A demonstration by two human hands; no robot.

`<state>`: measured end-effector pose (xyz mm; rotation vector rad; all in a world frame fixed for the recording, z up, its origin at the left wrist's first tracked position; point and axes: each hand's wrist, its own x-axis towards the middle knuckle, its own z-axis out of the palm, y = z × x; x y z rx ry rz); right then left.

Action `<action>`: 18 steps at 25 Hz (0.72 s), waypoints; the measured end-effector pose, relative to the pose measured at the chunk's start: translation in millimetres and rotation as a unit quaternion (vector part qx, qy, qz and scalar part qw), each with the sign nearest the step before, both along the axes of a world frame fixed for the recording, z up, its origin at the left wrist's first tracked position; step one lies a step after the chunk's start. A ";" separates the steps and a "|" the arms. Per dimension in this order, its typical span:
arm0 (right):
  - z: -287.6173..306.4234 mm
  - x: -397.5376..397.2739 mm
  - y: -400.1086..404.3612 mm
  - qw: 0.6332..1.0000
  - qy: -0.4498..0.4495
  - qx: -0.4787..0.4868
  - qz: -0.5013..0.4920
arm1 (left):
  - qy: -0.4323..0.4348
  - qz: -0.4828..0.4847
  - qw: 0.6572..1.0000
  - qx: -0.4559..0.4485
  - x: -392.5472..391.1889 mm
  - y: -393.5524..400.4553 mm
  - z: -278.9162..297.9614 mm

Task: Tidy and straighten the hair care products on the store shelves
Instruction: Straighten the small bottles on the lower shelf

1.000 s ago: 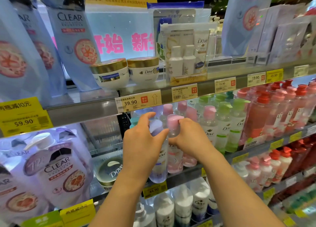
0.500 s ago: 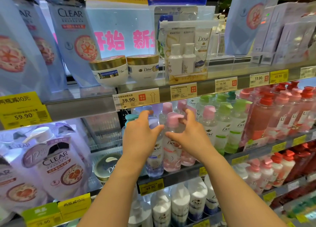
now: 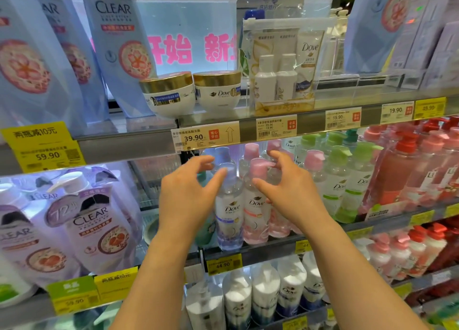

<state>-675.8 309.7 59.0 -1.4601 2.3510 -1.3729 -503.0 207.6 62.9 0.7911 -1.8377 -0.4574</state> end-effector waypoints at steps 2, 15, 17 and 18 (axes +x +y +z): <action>2.5 4.5 1.3 0.997 0.030 -0.050 -0.047 | 0.066 0.052 0.996 0.000 18.9 -7.5 -3.1; -3.2 45.6 -2.4 0.984 0.037 -0.159 -0.071 | -0.145 -0.022 0.972 0.181 27.2 -49.0 -40.7; -5.1 47.7 0.6 0.984 0.020 -0.158 -0.075 | -0.102 -0.032 0.980 0.167 32.9 -45.1 -43.8; -5.1 48.9 1.6 0.984 0.015 -0.160 -0.079 | -0.074 -0.044 0.984 0.159 36.4 -42.1 -44.1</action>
